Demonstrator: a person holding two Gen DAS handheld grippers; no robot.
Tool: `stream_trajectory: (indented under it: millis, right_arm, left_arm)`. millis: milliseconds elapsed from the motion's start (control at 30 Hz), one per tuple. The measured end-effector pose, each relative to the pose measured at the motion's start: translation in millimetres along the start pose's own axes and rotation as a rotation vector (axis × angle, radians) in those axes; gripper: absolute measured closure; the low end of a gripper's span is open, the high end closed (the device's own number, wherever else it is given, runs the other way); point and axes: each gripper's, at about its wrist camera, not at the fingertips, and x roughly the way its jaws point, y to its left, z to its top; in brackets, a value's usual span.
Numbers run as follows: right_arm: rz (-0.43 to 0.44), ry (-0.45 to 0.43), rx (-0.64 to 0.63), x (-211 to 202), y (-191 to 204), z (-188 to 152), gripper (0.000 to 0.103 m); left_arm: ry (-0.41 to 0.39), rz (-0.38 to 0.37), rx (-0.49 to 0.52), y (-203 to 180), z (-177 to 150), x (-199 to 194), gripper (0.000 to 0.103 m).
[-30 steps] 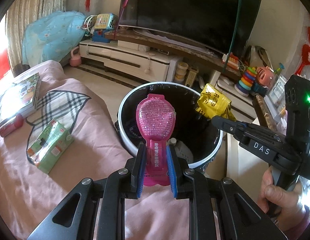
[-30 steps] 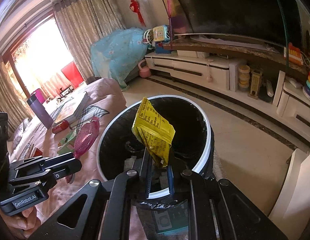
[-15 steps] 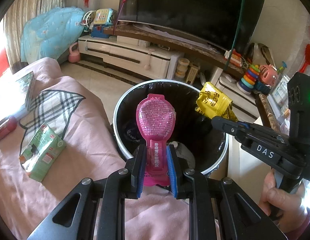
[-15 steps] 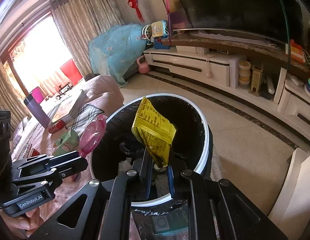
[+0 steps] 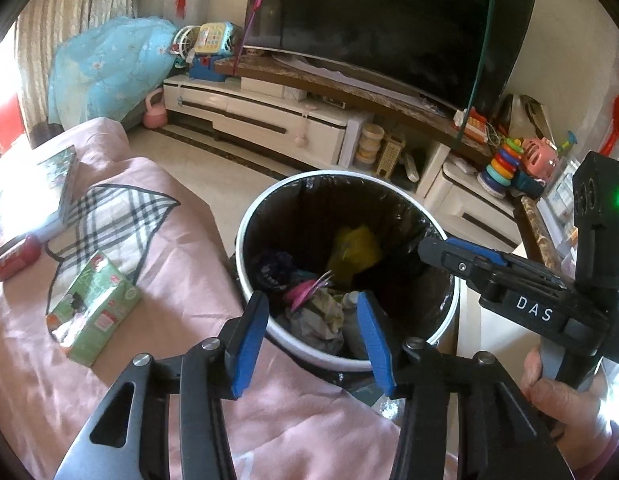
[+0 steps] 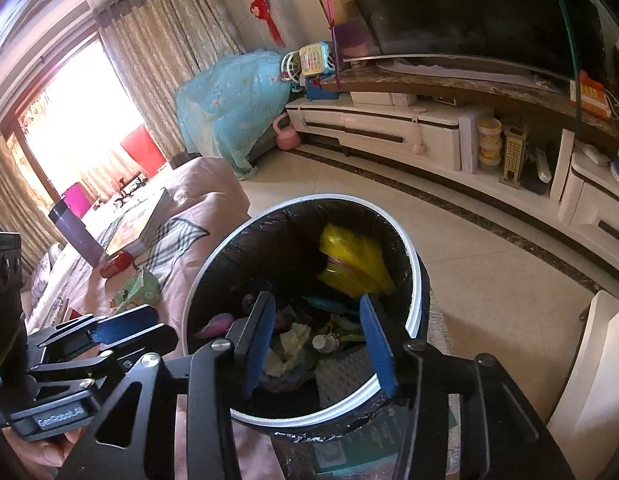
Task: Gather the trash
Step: 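Open both tools over the bin to drop the hairbrush and yellow wrapper, then move both open tools back over the table toward the milk cartons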
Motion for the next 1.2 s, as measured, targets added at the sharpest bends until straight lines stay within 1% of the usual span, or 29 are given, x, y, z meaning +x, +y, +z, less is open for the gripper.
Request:
stream_trajectory:
  millis: [33,100,200,267,333,367,400,433,500,767,867,1000,1200]
  right_arm:
    - [0.003,-0.001,0.001,0,0,0,0.056]
    - [0.006,-0.001,0.003,-2,1,-2,0.056]
    - [0.017,-0.006,0.010,-7,4,-5,0.055]
    - [0.023,-0.013,0.014,-10,8,-8,0.047]
    - [0.036,-0.027,0.017,-16,14,-13,0.029]
    - [0.043,-0.031,0.018,-18,17,-14,0.025]
    - [0.050,-0.036,0.024,-21,22,-17,0.017]
    - [0.056,-0.041,0.030,-23,27,-20,0.012]
    - [0.065,-0.045,0.033,-25,36,-25,0.009]
    - [0.112,-0.014,0.023,-15,85,-50,0.005]
    - [0.129,0.012,0.018,-7,102,-58,0.005]
    - [0.140,0.043,0.002,6,127,-67,0.005]
    - [0.153,0.077,-0.016,22,160,-76,0.005]
  left_arm:
    - [-0.003,-0.004,-0.004,1,-2,-3,0.057]
    - [-0.007,-0.004,-0.014,4,-8,-9,0.052]
    - [-0.014,0.004,-0.029,11,-19,-19,0.049]
    - [-0.016,0.006,-0.048,18,-28,-27,0.046]
    - [-0.020,0.014,-0.064,26,-38,-35,0.043]
    - [-0.021,0.023,-0.073,30,-43,-39,0.041]
    - [-0.024,0.032,-0.083,35,-48,-44,0.039]
    - [-0.029,0.039,-0.095,41,-54,-50,0.039]
    - [-0.033,0.053,-0.122,52,-64,-61,0.037]
    - [-0.058,0.114,-0.237,103,-107,-110,0.036]
    - [-0.068,0.140,-0.264,118,-117,-125,0.036]
    - [-0.085,0.178,-0.303,139,-133,-146,0.033]
    - [-0.094,0.219,-0.342,164,-146,-162,0.032]
